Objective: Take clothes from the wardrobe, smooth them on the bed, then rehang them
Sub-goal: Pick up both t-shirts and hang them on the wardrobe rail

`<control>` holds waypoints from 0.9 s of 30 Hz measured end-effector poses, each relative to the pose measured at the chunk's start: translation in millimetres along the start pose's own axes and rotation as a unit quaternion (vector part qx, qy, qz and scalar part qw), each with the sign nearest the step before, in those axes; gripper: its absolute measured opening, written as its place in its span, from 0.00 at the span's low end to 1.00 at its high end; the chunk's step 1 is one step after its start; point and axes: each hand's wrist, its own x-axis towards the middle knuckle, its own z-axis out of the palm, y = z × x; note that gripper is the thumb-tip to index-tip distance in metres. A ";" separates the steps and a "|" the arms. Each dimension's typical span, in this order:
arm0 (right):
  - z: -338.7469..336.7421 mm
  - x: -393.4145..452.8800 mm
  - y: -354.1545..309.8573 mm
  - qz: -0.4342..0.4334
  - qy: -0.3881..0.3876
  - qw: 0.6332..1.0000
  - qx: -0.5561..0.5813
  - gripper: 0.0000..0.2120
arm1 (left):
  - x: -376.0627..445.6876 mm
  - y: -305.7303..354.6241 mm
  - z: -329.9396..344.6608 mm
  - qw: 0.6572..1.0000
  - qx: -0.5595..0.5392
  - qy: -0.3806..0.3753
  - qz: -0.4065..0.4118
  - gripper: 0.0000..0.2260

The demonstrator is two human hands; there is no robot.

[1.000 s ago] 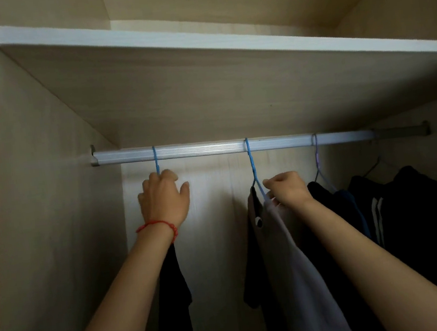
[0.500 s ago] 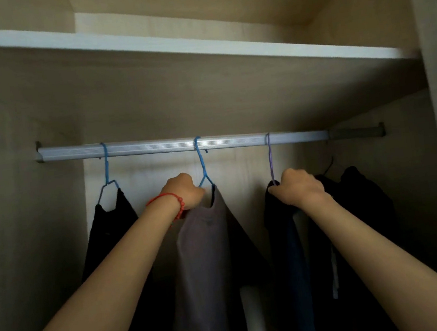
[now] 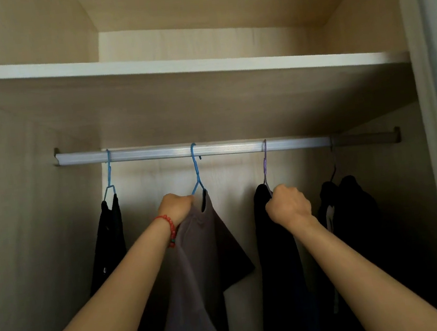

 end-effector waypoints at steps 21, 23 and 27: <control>9.9 -3.7 -12.2 -0.029 0.012 0.998 0.046 0.06 | 2.6 -0.5 23.9 0.999 -0.035 0.030 -0.020 0.10; 8.5 -2.7 -10.8 -0.021 0.012 0.998 0.052 0.09 | 1.4 0.4 23.7 0.999 -0.031 0.034 -0.016 0.11; 6.9 -1.8 -5.1 -0.006 0.015 0.998 0.057 0.16 | 1.1 -1.6 20.2 0.999 -0.034 0.032 -0.014 0.09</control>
